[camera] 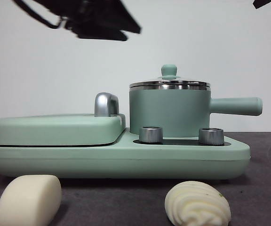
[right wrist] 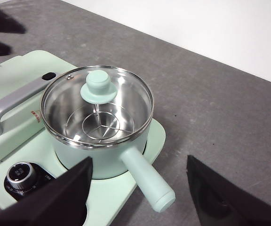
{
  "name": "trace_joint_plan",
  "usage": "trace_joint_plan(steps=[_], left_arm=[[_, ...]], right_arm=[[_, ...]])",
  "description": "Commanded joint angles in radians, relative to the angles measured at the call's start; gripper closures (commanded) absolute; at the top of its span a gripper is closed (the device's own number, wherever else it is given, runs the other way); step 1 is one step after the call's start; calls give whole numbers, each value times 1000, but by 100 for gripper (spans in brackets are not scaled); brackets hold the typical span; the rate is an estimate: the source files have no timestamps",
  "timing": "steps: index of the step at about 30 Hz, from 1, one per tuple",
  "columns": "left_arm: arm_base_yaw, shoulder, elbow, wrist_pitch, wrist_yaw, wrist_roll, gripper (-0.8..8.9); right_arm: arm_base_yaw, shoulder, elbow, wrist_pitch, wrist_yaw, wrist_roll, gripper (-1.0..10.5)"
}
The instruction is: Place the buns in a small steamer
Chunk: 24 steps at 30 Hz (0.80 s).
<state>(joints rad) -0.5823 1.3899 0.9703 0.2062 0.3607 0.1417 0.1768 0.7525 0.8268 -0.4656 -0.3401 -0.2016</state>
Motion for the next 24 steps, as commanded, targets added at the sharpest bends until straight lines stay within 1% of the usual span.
trace_joint_plan(steps=[1,3,11,17,24], left_arm=[[-27,75,78,23,-5,-3,548],[-40,127,125,22,-5,-3,531],[-68,313,282,19,-5,-3,533],[-68,381,306,27,-5,4,533],[-68,418,306,25,-5,4,534]], right_arm=[[4,5,14,9,0,11,627],[5,5,14,8,0,11,627],[5,5,14,8,0,11,627],[4,5,14,8,0,11,627],[5,5,14,8,0,11,627]])
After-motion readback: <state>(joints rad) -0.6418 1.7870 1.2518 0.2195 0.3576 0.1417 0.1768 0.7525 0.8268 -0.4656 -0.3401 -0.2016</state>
